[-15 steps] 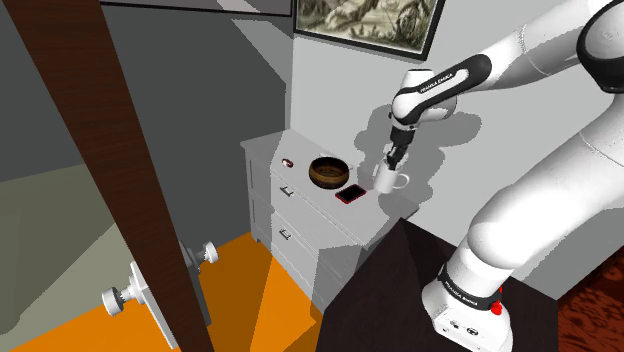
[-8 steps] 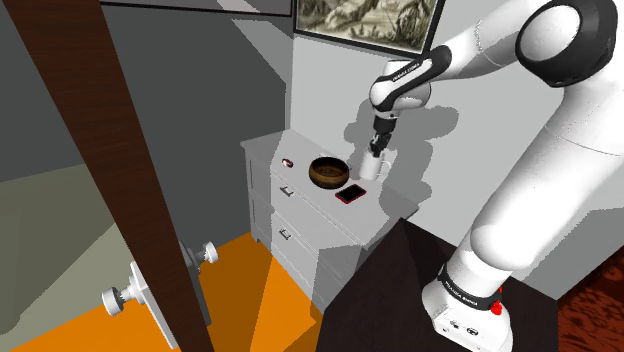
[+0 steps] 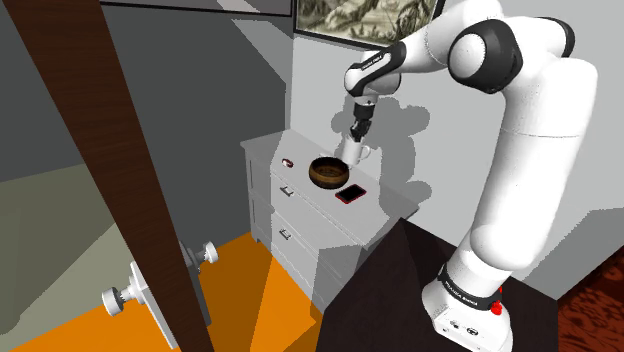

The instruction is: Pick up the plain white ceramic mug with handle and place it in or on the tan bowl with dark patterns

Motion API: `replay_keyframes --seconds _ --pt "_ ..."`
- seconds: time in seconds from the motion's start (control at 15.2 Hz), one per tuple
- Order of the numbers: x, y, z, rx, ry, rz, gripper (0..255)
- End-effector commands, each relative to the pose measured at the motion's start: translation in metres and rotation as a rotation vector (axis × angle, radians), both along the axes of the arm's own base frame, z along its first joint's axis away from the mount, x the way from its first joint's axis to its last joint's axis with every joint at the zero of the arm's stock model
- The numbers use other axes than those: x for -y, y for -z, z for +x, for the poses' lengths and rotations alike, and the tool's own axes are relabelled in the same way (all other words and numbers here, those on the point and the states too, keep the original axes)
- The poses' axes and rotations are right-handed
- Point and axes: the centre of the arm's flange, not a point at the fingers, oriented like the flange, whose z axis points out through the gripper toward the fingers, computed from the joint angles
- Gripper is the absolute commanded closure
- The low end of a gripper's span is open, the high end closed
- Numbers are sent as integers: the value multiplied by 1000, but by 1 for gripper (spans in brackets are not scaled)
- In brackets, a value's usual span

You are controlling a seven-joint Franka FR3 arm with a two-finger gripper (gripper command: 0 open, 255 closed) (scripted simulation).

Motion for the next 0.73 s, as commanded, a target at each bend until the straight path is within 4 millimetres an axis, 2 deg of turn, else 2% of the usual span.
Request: replay_keyframes --seconds 0.0,0.33,0.66 --pt "5 -1 25 0 -1 1 255" --pt "18 -7 87 0 -1 1 255" --pt "18 19 87 0 -1 1 255"
